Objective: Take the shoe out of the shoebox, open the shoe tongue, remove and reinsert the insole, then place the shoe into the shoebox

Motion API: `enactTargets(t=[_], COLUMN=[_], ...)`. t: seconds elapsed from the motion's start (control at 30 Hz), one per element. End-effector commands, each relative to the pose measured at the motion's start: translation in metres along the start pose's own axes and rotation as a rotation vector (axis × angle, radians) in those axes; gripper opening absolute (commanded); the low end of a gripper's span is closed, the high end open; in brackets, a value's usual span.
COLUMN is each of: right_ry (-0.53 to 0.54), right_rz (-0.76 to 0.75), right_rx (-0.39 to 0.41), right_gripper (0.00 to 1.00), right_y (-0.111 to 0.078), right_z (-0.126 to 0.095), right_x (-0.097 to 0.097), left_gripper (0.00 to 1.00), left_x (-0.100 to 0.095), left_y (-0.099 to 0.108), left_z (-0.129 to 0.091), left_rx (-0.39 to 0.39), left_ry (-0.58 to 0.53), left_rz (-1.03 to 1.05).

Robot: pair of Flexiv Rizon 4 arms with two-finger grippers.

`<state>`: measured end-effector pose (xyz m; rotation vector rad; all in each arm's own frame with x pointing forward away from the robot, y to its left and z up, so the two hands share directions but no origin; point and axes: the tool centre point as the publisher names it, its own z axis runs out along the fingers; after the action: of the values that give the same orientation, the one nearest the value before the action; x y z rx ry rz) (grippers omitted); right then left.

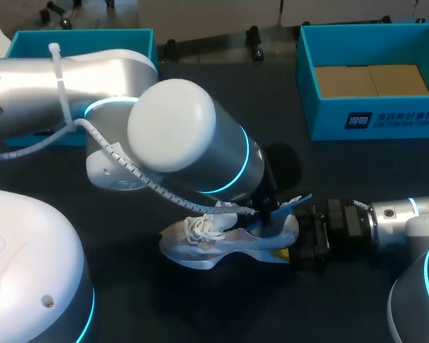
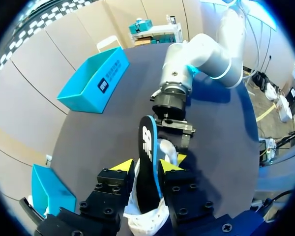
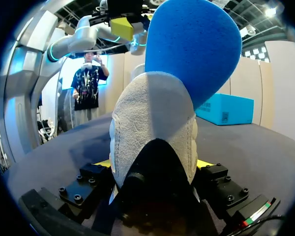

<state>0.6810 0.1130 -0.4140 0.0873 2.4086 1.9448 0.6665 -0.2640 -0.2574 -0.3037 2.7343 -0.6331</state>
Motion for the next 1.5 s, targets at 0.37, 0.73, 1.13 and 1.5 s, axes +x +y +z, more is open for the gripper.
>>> enactTargets(t=[0.37,0.73,1.13,1.5], right_ry=[0.0,0.0,0.0,0.0], right_rz=[0.0,0.0,0.0,0.0], right_rx=[0.005,0.005,0.005,0.005], right_gripper=[0.0,0.0,0.0,0.0], right_y=[0.002,0.002,0.002,0.002], right_z=[0.0,0.0,0.0,0.0], right_x=[0.001,0.001,0.001,0.001], left_gripper=[0.33,0.34,0.33,0.0], left_x=[-0.002,-0.003,-0.003,-0.01], left_y=[-0.012,-0.013,-0.009,-0.012], left_z=[0.031,0.045,0.059,0.07], left_rx=[-0.029,-0.04,-0.065,-0.078], left_ry=[0.01,0.01,0.015,-0.009], left_rz=[-0.01,-0.014,-0.012,-0.031])
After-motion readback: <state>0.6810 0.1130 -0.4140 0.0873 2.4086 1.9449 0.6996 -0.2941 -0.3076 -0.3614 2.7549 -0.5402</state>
